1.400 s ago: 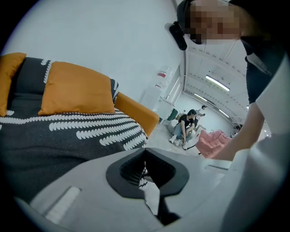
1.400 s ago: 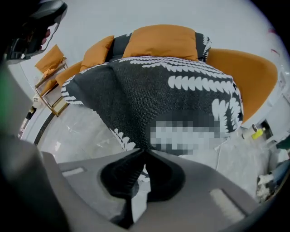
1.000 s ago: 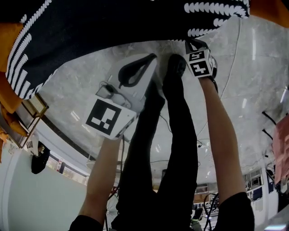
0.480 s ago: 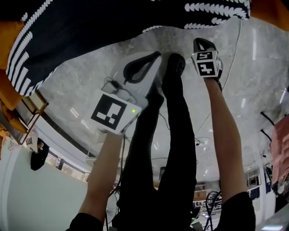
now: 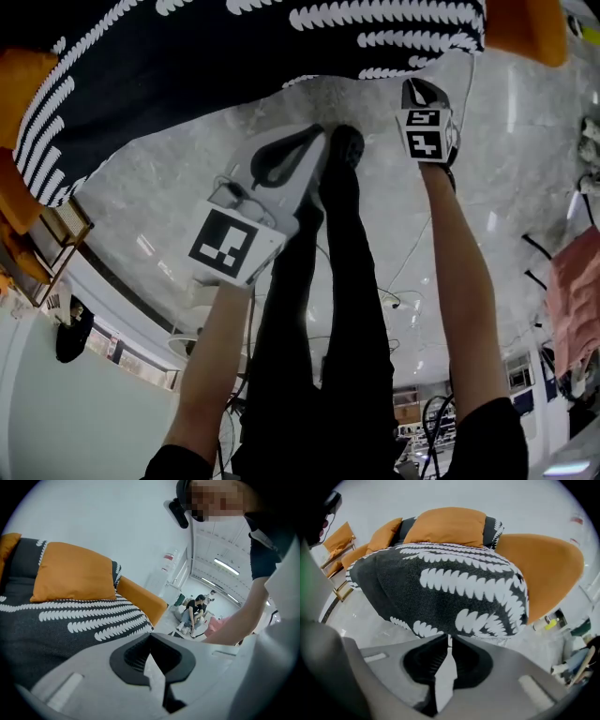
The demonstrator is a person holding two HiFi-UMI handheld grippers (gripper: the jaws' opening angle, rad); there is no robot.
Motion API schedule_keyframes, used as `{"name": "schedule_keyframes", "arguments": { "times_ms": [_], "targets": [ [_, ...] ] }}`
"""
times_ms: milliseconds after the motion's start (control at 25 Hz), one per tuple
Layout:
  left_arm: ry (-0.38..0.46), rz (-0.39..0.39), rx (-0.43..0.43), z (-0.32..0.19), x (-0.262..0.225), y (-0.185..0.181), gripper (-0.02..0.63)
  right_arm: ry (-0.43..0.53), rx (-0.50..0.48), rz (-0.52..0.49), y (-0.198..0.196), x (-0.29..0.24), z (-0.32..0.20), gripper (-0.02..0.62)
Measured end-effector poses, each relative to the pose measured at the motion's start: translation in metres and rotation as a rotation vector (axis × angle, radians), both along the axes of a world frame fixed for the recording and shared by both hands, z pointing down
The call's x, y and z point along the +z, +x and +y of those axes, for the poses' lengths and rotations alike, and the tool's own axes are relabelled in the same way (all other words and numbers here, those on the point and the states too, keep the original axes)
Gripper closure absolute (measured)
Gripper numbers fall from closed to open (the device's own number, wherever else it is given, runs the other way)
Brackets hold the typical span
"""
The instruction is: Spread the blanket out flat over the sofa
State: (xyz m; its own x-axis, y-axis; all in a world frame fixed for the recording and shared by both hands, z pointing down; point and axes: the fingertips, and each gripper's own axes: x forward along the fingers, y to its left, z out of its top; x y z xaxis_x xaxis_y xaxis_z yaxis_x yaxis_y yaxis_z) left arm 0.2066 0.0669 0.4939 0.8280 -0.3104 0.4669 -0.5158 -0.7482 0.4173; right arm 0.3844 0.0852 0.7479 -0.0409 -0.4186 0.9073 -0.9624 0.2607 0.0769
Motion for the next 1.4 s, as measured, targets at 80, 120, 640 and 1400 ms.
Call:
{"name": "schedule_keyframes", "arguments": {
  "times_ms": [80,120,640,1400],
  "targets": [
    [0.000,0.000,0.003,-0.002,-0.003,0.007,0.594,0.016,0.017,0.027,0.021,-0.006,-0.008,0.559],
    [0.003,0.002,0.005,-0.004,-0.004,0.011,0.595,0.028,0.028,0.040,0.032,-0.009,-0.013,0.545],
    [-0.007,-0.022,0.035,-0.021,0.007,0.039,0.595,0.017,0.001,0.106,0.096,0.009,-0.062,0.469],
    [-0.018,-0.037,0.073,-0.030,0.016,0.056,0.595,0.002,0.014,0.046,0.096,0.026,-0.063,0.462]
  ]
}}
